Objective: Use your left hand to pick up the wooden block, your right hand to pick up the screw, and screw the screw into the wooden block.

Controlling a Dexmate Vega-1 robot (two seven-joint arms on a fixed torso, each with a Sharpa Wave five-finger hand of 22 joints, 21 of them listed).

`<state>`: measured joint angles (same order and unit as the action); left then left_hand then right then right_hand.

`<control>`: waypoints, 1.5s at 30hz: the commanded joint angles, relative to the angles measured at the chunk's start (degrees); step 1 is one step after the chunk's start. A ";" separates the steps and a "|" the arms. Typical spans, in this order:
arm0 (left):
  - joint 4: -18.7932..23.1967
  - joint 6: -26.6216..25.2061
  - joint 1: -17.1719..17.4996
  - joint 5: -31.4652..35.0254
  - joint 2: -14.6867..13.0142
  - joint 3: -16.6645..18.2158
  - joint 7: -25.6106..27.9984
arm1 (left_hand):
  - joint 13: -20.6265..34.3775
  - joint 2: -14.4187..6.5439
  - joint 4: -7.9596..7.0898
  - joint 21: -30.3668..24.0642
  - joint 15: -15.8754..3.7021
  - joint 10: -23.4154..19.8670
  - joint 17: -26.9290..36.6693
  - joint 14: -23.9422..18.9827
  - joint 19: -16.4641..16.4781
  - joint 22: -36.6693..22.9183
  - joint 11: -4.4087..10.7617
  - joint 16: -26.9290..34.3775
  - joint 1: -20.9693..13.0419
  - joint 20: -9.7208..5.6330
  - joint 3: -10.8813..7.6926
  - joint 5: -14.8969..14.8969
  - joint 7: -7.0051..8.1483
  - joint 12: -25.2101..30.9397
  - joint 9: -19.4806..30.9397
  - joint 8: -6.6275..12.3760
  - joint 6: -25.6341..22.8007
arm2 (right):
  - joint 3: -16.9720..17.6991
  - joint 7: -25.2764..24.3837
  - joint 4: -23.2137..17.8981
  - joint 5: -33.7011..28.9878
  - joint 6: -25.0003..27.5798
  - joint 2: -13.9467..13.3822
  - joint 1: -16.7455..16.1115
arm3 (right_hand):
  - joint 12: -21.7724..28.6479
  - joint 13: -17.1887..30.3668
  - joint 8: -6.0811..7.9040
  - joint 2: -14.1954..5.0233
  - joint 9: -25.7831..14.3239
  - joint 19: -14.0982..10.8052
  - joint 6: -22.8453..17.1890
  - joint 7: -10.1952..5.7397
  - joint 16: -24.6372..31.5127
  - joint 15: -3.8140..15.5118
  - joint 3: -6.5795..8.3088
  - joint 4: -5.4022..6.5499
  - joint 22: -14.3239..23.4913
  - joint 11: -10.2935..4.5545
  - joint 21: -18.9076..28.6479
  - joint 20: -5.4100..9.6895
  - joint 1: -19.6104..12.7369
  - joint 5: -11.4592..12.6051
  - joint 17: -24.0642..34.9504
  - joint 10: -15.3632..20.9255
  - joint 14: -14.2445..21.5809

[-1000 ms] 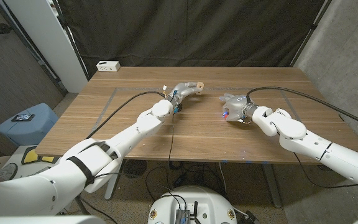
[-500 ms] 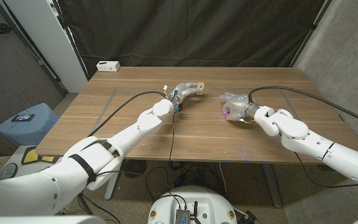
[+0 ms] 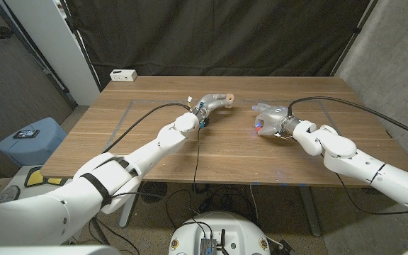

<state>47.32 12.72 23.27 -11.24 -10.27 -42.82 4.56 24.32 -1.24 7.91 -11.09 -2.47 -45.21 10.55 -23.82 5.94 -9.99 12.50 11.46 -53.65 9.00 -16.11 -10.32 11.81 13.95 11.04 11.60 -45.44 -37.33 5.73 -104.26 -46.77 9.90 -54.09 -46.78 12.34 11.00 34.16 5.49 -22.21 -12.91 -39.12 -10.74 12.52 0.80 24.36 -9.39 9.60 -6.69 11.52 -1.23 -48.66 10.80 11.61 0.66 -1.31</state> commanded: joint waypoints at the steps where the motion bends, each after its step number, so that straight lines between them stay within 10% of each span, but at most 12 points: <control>1: -1.76 1.29 -0.67 -0.19 0.75 -0.27 -1.03 | 0.24 -0.55 -0.10 -0.23 -3.02 0.00 0.09 0.24 -0.56 -0.33 0.08 0.12 0.12 0.25 0.18 -0.24 0.25 -0.33 0.12 -0.06 0.36 | 2.81 -2.12 -1.74 6.50 1.21 -0.14 -1.65 | 0.43 0.13 0.62 0.16 -0.32 -0.49 -0.80 -0.22 0.16 0.35 0.17 0.07 0.20 -0.14 0.19 0.09 -0.50 -0.13 0.15 0.79 0.45; 45: -6.58 6.71 -1.53 -0.91 3.38 -0.71 -3.92 | 0.50 -0.92 -0.13 -0.28 -3.19 0.60 0.08 0.45 -0.56 -0.34 0.10 0.11 0.69 0.23 0.48 -0.54 0.57 -0.80 0.17 -0.16 0.71 | 11.57 -11.11 -4.77 30.88 4.03 1.17 -5.83 | 0.58 0.16 3.74 0.60 -2.07 -0.82 -2.96 0.46 -0.06 -0.29 0.33 0.20 0.22 0.59 -0.22 0.03 -0.29 -0.16 0.51 3.82 0.84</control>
<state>42.95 17.55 22.43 -11.91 -8.14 -43.38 1.48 24.60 -1.69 7.85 -11.09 -2.47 -44.99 10.55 -23.82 5.73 -9.99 12.72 11.46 -53.20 9.21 -15.90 -10.61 12.40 13.49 11.05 11.18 -44.81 -27.60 -2.87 -108.86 -21.72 14.33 -53.77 -51.89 12.81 11.06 37.48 5.49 -24.07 -13.11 -41.57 -10.35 12.51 0.40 24.59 -9.17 9.75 -5.83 11.52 -1.03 -48.65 10.80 11.87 3.91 -0.92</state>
